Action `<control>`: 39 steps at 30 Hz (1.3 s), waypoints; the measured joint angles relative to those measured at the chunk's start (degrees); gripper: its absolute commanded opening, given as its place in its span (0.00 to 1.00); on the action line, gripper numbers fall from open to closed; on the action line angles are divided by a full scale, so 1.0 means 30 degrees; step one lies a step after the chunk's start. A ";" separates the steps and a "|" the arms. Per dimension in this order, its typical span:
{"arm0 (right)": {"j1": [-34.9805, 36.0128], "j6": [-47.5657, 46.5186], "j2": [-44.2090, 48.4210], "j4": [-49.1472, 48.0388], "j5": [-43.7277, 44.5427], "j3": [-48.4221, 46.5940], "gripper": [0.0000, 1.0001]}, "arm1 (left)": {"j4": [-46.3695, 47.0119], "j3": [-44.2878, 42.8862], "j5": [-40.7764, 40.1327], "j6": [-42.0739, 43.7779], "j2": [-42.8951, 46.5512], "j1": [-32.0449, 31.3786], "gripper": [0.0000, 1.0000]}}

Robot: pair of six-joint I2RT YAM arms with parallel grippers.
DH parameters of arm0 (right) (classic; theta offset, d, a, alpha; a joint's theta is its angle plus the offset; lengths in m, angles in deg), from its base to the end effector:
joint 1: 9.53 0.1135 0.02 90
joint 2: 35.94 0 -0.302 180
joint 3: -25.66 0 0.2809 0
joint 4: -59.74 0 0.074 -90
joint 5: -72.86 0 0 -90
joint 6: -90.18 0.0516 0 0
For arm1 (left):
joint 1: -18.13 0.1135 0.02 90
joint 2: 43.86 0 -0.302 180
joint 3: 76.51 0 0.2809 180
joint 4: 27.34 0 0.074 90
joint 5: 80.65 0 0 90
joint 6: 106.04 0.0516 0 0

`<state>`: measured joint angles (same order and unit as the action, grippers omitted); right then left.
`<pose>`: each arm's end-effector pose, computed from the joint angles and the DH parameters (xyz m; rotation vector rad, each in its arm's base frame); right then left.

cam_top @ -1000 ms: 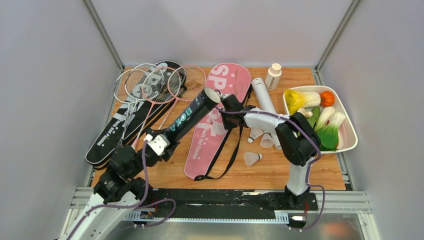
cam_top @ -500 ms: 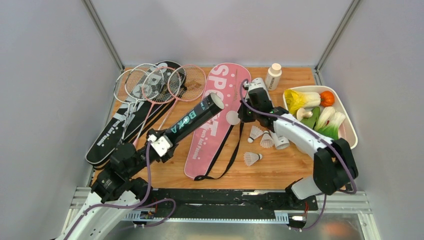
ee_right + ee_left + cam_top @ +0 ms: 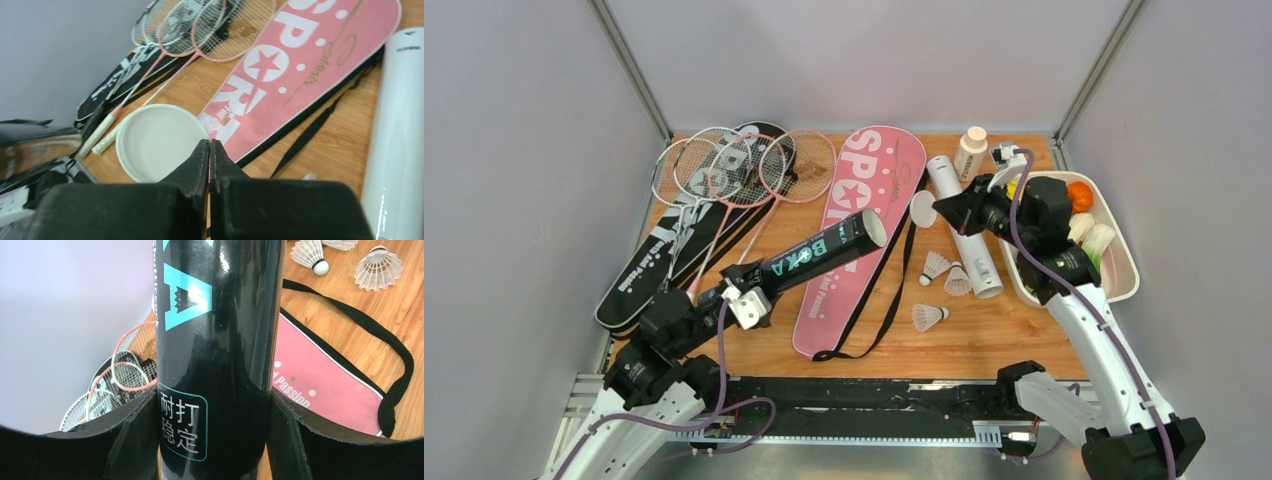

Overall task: Pack up the badminton gear
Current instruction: Close the lid on the shuttle tube.

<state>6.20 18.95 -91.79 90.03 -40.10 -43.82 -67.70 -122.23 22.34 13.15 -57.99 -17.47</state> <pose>0.2254 0.0844 0.3948 -0.2357 1.8983 0.7845 0.0658 -0.0614 0.3154 1.0631 1.3621 -0.2779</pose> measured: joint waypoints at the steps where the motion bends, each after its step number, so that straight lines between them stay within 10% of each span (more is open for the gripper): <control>1: -0.0080 0.0000 0.0364 0.0000 -0.0583 -0.0007 0.00 | 0.0080 0.0000 0.0058 0.0233 0.0007 0.0000 0.00; 21: -0.0168 0.1588 0.2492 -0.0772 -0.7970 -0.0474 0.00 | 0.0146 0.0000 0.1013 0.1974 -0.1027 0.0000 0.00; 39: 0.0627 0.2514 0.1931 -0.1377 -0.8451 -0.0386 0.00 | 0.1005 0.0000 0.1362 0.2069 -0.2463 0.0000 0.00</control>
<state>8.08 26.49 -86.00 85.89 -65.45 -44.98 -64.69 -122.23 26.43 19.35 -65.38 -17.47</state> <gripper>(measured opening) 0.006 0.726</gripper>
